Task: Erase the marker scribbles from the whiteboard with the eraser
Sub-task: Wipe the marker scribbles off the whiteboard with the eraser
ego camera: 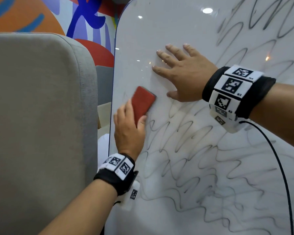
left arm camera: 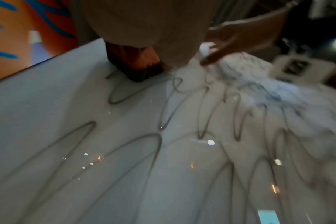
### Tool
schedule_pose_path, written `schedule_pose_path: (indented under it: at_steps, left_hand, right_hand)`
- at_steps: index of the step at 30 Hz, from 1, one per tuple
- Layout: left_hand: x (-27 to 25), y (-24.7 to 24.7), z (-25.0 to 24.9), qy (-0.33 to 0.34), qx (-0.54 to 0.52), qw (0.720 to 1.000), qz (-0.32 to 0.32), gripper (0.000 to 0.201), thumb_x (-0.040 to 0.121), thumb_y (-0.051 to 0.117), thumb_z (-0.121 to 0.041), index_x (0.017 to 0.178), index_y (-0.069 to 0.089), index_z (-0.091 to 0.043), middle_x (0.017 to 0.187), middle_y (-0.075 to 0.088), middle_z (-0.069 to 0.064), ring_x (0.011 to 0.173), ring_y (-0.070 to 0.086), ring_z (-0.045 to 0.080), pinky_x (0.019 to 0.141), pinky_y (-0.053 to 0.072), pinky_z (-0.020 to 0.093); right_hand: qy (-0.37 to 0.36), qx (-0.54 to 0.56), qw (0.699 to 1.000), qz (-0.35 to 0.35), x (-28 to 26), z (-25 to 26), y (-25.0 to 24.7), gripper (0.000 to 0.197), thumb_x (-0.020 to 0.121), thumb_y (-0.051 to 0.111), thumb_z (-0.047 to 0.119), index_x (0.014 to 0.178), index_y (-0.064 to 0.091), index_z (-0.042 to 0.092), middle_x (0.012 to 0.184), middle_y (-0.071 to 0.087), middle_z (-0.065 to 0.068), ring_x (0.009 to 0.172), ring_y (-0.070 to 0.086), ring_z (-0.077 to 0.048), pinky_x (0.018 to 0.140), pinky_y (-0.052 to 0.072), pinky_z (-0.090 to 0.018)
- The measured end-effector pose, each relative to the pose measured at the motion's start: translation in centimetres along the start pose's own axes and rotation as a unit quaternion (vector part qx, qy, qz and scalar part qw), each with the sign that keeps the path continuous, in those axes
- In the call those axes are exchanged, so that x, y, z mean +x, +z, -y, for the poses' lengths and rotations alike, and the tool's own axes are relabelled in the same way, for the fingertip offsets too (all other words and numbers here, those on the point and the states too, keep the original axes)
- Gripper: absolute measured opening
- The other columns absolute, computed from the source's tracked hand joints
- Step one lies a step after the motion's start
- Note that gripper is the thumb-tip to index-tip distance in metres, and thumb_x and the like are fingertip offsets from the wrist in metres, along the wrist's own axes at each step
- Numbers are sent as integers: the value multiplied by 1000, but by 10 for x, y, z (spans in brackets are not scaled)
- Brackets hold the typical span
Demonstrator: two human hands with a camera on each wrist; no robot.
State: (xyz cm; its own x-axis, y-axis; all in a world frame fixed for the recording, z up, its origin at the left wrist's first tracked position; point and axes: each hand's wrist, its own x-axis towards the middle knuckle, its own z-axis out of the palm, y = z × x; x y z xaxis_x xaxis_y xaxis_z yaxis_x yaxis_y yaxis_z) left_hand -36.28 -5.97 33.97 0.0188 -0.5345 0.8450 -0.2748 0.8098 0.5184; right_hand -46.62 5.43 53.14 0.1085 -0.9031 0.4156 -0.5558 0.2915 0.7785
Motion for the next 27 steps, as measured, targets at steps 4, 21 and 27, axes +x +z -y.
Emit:
schedule_pose_path:
  at_steps: [4,21,27]
  left_hand:
    - [-2,0,4,50,17,998,20,66,89,70,-30,145,43,-6,132,50,13,115,47,28,96,42,34]
    - [5,-3,3,66,35,997,18,64,91,66,-26,145,42,-4,133,49,15,115,46,32,98,44,43]
    - [3,-6,9,84,38,995,40,62,91,65,-29,144,43,-6,133,49,13,115,46,29,96,44,40]
  right_hand:
    - [-4,1,1000,-4,0,-1,1,84,89,55,57,156,14,27,165,-1,-11,152,-2,-32,121,9,-55]
    - [-1,2,1000,13,-10,3,4,90,87,55,60,157,9,27,165,-6,-10,152,-6,-31,121,6,-55]
    - [-5,4,1000,10,-14,5,7,89,88,54,60,157,9,27,165,-6,-10,152,-6,-31,121,6,-55]
